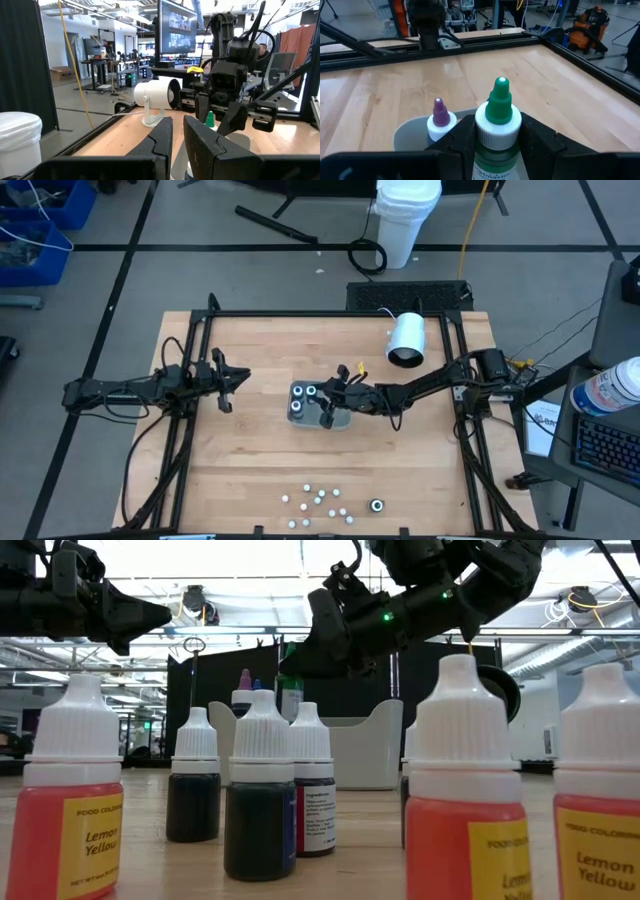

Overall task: Pick & Place food coloring
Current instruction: Put the big green food coloring bottle into the gray bin

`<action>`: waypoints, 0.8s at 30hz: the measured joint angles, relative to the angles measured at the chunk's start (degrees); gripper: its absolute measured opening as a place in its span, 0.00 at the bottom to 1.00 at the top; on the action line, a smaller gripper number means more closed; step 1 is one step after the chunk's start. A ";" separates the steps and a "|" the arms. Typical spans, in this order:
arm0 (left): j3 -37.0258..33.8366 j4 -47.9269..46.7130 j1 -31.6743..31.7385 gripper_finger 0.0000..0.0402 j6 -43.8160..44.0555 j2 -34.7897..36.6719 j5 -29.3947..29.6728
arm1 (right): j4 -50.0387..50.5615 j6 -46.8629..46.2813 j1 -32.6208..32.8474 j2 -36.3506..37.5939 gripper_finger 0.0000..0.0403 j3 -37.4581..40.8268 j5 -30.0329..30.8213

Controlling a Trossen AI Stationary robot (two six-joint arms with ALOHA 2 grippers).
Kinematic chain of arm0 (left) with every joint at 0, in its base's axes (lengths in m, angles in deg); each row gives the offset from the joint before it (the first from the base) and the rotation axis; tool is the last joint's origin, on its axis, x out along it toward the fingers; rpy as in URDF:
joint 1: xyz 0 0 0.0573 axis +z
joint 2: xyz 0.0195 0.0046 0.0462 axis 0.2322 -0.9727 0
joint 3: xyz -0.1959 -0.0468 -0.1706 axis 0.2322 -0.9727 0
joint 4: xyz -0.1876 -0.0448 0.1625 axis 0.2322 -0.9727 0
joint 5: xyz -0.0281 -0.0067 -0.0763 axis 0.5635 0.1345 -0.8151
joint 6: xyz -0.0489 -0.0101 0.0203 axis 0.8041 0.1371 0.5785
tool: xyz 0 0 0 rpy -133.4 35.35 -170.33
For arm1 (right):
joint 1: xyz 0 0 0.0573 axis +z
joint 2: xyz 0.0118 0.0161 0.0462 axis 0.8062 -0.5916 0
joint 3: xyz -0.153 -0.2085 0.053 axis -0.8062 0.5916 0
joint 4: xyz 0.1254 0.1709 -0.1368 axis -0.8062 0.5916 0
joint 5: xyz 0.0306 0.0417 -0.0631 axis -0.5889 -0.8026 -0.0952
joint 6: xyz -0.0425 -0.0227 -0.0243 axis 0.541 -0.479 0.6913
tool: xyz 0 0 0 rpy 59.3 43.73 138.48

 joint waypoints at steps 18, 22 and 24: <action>0.00 0.02 0.00 0.13 -0.02 0.00 0.04 | -2.72 -2.75 0.09 -2.92 0.29 -0.02 -0.05; 0.00 0.02 0.00 0.13 -0.31 0.00 0.04 | -2.42 -2.08 -0.02 -5.53 0.29 -0.61 -0.01; 0.00 -0.07 0.00 0.13 -0.35 -0.02 0.02 | -3.26 -1.63 -0.03 -5.91 0.29 -1.17 -0.03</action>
